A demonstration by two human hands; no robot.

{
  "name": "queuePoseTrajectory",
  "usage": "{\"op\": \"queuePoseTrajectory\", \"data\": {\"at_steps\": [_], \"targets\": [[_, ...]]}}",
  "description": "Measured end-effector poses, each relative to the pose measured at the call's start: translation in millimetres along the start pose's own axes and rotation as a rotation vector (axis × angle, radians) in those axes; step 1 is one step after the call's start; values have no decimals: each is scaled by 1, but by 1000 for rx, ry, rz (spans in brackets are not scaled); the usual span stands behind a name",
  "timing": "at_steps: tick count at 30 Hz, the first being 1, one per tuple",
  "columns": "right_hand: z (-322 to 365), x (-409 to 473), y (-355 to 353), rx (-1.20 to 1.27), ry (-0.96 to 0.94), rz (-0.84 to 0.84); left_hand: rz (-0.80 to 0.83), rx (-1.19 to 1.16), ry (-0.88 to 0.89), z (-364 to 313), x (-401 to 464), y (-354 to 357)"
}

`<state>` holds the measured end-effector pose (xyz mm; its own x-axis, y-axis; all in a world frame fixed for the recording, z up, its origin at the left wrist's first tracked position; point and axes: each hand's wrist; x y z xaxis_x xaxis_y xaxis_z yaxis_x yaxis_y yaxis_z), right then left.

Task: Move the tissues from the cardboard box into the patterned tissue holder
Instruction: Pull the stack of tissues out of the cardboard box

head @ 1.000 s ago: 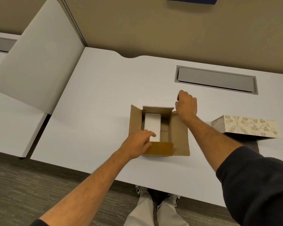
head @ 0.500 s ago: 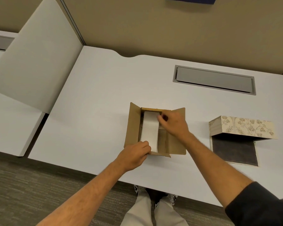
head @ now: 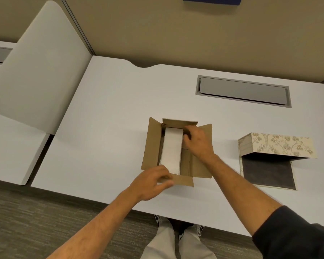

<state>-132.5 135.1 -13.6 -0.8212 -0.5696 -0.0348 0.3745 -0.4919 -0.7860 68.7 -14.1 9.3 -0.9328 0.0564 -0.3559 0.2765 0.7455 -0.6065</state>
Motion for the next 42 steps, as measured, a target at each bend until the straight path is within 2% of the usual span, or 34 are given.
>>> {"op": "queuePoseTrajectory", "data": {"at_steps": [2, 4, 7, 10, 13, 19, 24, 32, 36, 42], "targets": [[-1, -8, 8, 47, 85, 4, -82, -172, -140, -6, 16, -4], [0, -14, 19, 83, 223, 86, -113, -253, -312, -10, 38, -6], [1, -16, 42, 81, 356, 318, -59, -256, -523, -12, 74, -5], [-2, -10, 64, 211, 449, 442, 2, -362, -605, -12, 105, -3], [-7, -6, 80, 297, 552, 461, 52, -447, -707, -11, 122, 0], [-14, -7, 93, 415, 718, 327, 31, -525, -887, -10, 141, 10], [-14, -1, 98, 510, 854, 385, -19, -564, -928, -10, 140, 13], [-16, 3, 97, 604, 913, 370, 2, -581, -924, -3, 137, 19], [-6, 0, 91, 797, 959, 340, 12, -615, -911, -3, 132, 14], [9, -8, 73, 911, 918, 240, 20, -622, -875, -8, 122, 0]]}}
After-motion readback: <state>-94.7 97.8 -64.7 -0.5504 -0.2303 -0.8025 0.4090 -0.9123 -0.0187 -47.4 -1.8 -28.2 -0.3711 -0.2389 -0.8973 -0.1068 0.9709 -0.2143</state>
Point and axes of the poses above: each hand's wrist, its own x-axis towards the middle knuckle, its own y-axis out of the palm, z = x × y, and after that the axes turned 5 degrees about -y, right-handed
